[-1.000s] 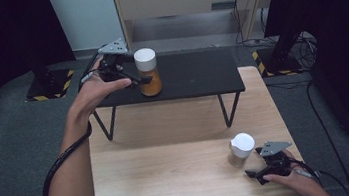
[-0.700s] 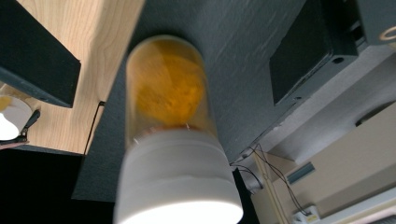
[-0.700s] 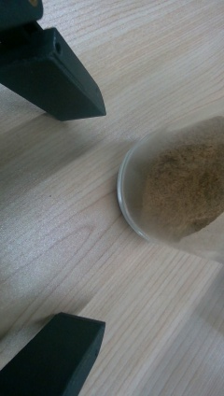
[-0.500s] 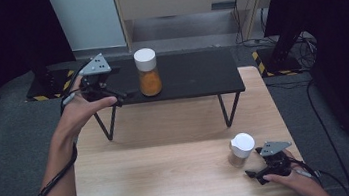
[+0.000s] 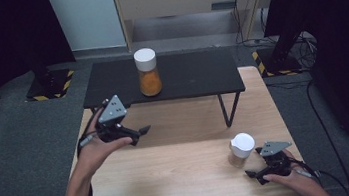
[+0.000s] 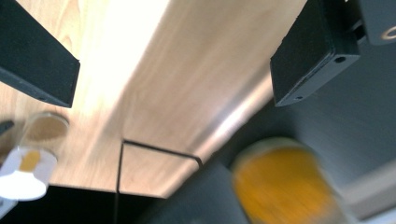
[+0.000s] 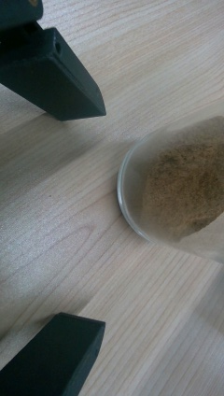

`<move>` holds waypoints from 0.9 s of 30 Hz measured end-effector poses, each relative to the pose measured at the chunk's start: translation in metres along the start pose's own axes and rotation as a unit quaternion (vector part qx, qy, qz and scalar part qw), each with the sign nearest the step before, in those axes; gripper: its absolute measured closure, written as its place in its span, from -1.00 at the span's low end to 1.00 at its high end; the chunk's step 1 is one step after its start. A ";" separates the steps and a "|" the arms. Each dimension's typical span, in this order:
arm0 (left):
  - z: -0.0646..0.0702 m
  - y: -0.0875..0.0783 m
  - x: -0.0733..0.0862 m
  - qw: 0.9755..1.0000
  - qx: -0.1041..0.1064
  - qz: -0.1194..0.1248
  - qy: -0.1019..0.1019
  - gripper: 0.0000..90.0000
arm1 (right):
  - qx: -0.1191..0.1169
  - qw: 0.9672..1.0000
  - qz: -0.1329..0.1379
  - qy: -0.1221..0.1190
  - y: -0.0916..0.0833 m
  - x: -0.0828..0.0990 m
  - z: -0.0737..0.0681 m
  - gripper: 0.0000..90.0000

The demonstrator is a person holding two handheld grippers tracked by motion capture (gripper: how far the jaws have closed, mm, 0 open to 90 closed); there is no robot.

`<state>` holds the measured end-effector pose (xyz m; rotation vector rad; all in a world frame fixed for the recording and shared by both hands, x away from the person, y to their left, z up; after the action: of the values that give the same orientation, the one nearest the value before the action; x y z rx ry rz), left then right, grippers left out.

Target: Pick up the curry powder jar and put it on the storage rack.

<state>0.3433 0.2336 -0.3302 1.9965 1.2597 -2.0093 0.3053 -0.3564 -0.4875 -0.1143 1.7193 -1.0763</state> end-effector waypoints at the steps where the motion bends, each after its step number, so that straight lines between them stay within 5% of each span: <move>1: 0.004 0.005 0.004 1.000 0.002 -0.004 -0.001 -0.98 | 0.000 1.000 0.000 0.000 0.000 0.000 0.000 -0.96; 11: 0.025 0.041 0.043 0.998 0.006 -0.049 -0.042 -0.98 | 0.000 1.000 0.000 0.000 0.000 0.000 0.000 -0.96; 17: 0.035 0.048 0.064 0.995 0.011 -0.057 -0.080 -0.98 | 0.000 1.000 0.000 0.000 0.000 0.000 0.000 -0.96; 27: 0.044 0.057 0.087 0.991 0.004 -0.091 -0.100 -0.97 | 0.000 1.000 0.000 0.000 0.000 0.000 0.000 -0.96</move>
<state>0.3241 0.2147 -0.4394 1.6854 1.4349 -2.2320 0.3053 -0.3564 -0.4875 -0.1144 1.7190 -1.0763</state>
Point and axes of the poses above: each handheld gripper's, and its own axes: y roughly forward along the jaws, x roughly out of its underside, z roughly to its right, the point moved 6 cm from there along y, roughly forward along the jaws, and after that the axes turned 1 degree about y, right-handed, at the moved point
